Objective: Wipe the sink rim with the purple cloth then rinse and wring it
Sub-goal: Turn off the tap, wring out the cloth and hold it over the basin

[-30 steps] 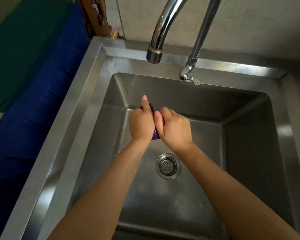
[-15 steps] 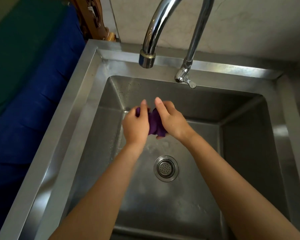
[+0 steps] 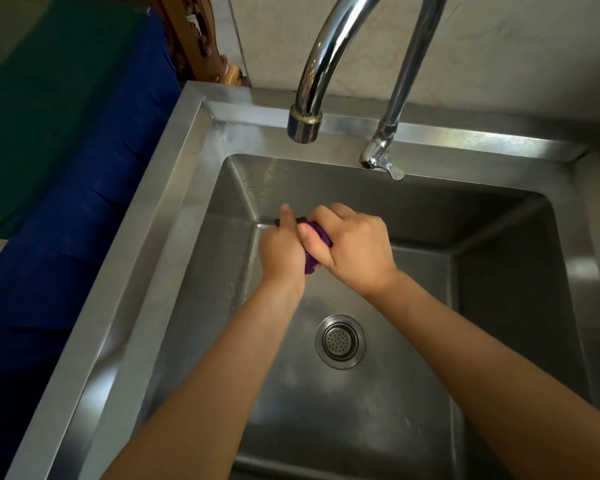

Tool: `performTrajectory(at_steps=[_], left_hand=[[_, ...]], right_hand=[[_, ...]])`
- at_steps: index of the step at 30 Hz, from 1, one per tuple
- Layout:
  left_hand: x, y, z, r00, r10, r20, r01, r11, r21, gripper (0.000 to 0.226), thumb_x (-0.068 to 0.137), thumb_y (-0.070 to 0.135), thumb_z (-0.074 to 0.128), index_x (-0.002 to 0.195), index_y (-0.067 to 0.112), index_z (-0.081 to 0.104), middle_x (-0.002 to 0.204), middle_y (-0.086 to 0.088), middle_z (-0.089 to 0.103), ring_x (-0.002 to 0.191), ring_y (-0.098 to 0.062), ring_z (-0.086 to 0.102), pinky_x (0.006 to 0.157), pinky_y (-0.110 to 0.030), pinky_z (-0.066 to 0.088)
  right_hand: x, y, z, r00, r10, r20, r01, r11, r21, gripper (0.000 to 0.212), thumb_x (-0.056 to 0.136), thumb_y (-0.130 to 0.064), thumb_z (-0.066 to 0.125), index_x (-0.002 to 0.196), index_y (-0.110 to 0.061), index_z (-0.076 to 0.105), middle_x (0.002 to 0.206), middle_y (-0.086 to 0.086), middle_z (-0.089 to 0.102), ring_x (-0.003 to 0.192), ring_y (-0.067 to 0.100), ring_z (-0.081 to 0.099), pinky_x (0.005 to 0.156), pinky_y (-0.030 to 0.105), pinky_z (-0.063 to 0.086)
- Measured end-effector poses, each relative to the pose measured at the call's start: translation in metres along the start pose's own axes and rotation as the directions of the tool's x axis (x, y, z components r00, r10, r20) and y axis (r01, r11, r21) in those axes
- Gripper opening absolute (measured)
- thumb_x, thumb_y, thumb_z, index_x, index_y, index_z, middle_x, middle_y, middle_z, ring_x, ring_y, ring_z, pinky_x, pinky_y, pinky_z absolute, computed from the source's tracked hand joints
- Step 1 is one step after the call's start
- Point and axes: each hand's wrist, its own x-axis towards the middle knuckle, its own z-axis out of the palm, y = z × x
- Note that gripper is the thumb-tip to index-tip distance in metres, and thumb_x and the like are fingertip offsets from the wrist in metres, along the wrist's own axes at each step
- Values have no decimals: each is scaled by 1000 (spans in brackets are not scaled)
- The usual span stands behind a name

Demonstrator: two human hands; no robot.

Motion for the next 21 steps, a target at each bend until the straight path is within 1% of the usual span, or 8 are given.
performTrajectory(at_steps=[2,4,7,9,13,16,18,21], left_hand=[[1,-4,0,984,154,-91,-149,987,63,52,92,51,40,55,17,53,72,-16,66,78,-36,65,74,-45,53],[-5,0,1,942,310,-126,-285,941,184,56,96,47,35,51,17,49,64,-10,62,68,-28,60,65,-34,45],[-10,4,3,874,480,-77,-435,842,320,57,99,41,34,46,21,42,49,4,48,52,-14,48,52,-29,31],[-7,1,3,837,546,-29,-500,786,365,55,98,41,35,49,20,44,48,5,48,53,-18,50,54,-30,34],[-1,-2,4,726,686,48,-639,647,417,49,92,46,32,58,15,49,56,-11,58,58,-30,55,56,-35,39],[3,-3,2,686,721,94,-690,604,399,44,90,45,34,54,21,41,53,-6,52,58,-33,55,55,-34,37],[7,-4,0,674,731,110,-706,593,386,45,91,46,36,53,22,42,51,-1,49,58,-32,55,55,-33,37],[8,-9,-3,645,746,167,-745,564,357,45,87,52,41,69,15,59,56,4,56,57,-19,54,57,-32,42]], right_hand=[[0,0,5,995,92,-26,-92,996,-14,56,96,-44,27,60,-13,54,47,6,53,37,29,49,36,25,29],[0,-2,6,977,211,-3,-211,977,31,49,93,-37,31,56,-12,50,44,8,51,37,32,48,40,27,28],[1,-6,3,907,389,157,-415,889,195,47,94,-35,29,53,-16,39,46,9,47,47,32,49,49,33,35],[0,-6,1,844,480,239,-533,802,269,50,98,-31,32,49,-21,32,48,5,45,51,27,46,54,31,33],[4,-5,-1,694,616,374,-719,622,309,52,97,-27,35,46,-18,34,49,2,43,52,19,40,53,32,28],[7,-3,0,575,662,481,-817,492,300,48,94,-27,34,48,-14,40,53,4,47,52,19,44,49,28,35],[10,-2,1,505,665,550,-862,422,281,44,93,-27,33,53,-12,45,53,6,51,49,21,47,45,24,35],[20,1,-2,376,660,651,-927,274,257,42,93,-32,33,62,-8,49,51,11,51,31,15,41,36,17,30]])
